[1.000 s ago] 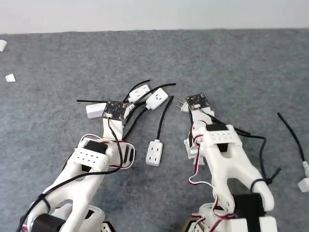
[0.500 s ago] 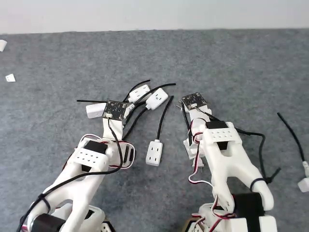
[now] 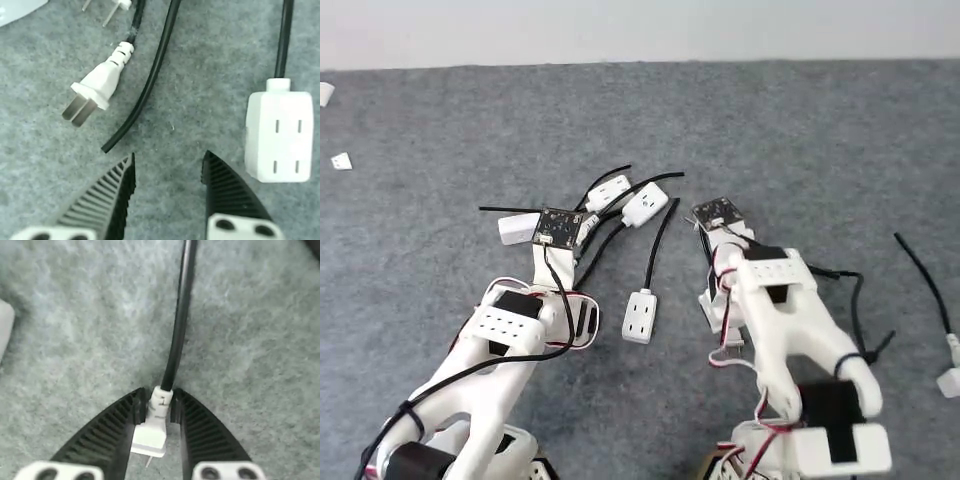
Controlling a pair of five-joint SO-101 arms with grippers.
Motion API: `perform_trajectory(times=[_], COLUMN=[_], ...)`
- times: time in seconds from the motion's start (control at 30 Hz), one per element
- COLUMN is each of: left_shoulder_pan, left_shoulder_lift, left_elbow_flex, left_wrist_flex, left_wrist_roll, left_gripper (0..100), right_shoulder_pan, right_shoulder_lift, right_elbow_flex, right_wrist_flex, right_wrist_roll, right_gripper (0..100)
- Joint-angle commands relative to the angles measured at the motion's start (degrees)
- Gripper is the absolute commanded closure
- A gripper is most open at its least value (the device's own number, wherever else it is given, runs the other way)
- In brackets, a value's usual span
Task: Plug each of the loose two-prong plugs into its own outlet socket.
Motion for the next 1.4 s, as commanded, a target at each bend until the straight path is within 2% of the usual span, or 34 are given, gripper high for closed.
perform_trajectory(times=[0.0, 0.37, 0.47, 0.67, 0.8, 1.0, 1.1, 1.2, 1.37], left_shoulder_pan=[-0.4, -0.4, -0.4, -0.4, -0.5, 0.4, 3.8, 5.3, 5.3], left_shoulder_lift=[-0.5, -0.5, -0.5, -0.5, 0.0, 4.7, 7.5, 4.9, -5.4], left_elbow_flex=[-3.4, -3.4, -3.4, -3.4, -3.7, -5.1, -6.2, -8.7, -9.7], left_wrist_flex=[0.1, 0.1, 0.1, 0.0, -1.0, -0.9, 0.7, 5.4, 8.2], left_wrist_roll=[0.1, 0.1, 0.1, 0.0, 0.2, 0.2, -0.2, -2.5, 0.5], left_gripper=[79, 79, 79, 79, 79, 79, 79, 76, 68], right_shoulder_pan=[1.2, 1.2, 1.3, 1.6, 0.9, -7.9, -12.1, -11.1, -6.5], right_shoulder_lift=[1.5, 0.2, 0.2, -0.2, -4.3, -18.9, -23.3, -21.8, -14.3], right_elbow_flex=[-5.5, -5.4, -5.4, -5.6, -5.4, -1.1, 2.5, 5.4, 3.3], right_wrist_flex=[1.6, 1.4, 1.5, 3.7, 5.2, 6.4, 4.2, 0.4, -0.4], right_wrist_roll=[0.7, 0.5, 0.5, 0.3, -3.3, -8.3, -8.6, -7.9, -6.2], right_gripper=[90.5, 90.9, 98.9, 99.0, 99.0, 99.0, 99.1, 99.1, 99.1])
